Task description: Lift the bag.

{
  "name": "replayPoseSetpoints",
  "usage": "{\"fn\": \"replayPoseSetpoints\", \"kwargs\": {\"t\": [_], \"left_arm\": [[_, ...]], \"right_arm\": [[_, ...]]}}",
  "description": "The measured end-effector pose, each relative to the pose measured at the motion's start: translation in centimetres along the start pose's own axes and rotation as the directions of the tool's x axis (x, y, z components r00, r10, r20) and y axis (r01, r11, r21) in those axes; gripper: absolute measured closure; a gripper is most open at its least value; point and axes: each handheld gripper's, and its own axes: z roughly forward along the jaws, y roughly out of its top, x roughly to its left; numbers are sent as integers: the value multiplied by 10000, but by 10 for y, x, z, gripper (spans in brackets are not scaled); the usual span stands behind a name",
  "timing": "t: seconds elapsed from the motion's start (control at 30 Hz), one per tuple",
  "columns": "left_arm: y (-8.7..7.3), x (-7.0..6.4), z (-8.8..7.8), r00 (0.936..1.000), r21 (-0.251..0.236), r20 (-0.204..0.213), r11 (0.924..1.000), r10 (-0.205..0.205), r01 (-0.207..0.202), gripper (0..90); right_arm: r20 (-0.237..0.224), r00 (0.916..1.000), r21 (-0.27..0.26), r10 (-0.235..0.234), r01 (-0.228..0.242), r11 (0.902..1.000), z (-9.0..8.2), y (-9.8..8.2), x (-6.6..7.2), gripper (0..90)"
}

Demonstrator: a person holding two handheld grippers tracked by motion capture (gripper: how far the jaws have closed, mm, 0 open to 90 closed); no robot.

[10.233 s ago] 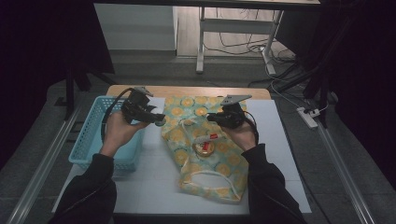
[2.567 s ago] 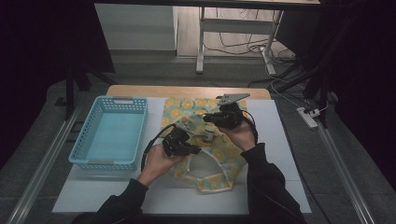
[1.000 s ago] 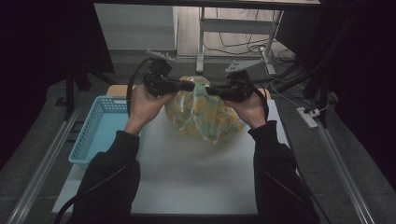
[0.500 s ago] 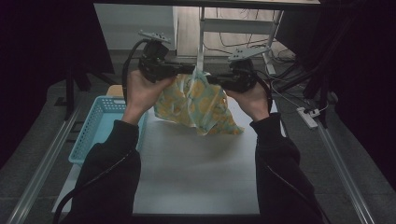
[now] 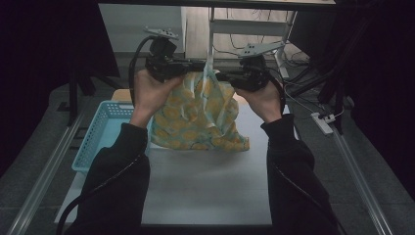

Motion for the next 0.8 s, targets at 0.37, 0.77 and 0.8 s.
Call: {"fn": "replayPoseSetpoints", "kwargs": {"t": [0.37, 0.77, 0.8], "left_arm": [[-16, 13, 27, 9990, 700, -434, 9975, 79, -48, 890], [-29, 18, 30, 9973, 550, -705, 9983, 214, -176, 657], [-30, 18, 28, 9971, 491, -708, 9985, 284, -249, 622]], "right_arm": [[133, 9992, 571, 379, -386, 9976, 22, -25, -9, 898], [151, 9976, 535, 679, -686, 9962, 25, -34, -10, 766], [135, 9971, 516, 742, -748, 9959, 24, -35, -10, 736]]}}
